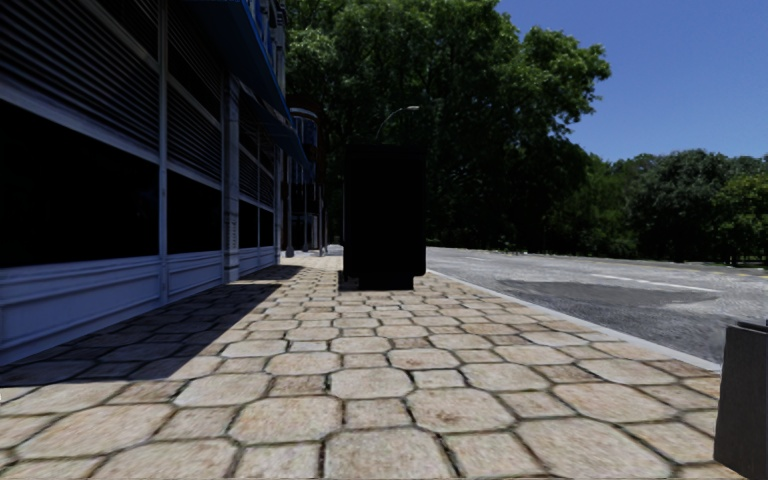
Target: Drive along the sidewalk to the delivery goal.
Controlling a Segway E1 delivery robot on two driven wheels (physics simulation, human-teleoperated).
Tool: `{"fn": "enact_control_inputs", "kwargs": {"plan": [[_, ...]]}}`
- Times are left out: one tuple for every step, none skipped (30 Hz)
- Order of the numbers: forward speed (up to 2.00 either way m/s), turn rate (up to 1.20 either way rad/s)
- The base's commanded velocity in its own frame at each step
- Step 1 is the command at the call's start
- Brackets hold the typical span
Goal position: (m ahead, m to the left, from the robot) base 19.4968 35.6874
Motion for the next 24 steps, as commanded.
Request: {"fn": "enact_control_inputs", "kwargs": {"plan": [[2.0,0.6],[2.0,0.6],[2.0,0.6],[2.0,0.6],[2.0,0.6],[2.0,0.6],[2.0,0.6],[2.0,0.6],[2.0,0.6],[2.0,0.6],[2.0,0.6],[2.0,0.6],[2.0,0.6],[2.0,0.6],[2.0,0.6],[2.0,0.59],[2.0,0.52],[2.0,0.52],[2.0,0.0],[2.0,0.0],[2.0,0.0],[2.0,0.0],[2.0,0.0],[2.0,0.0]]}}
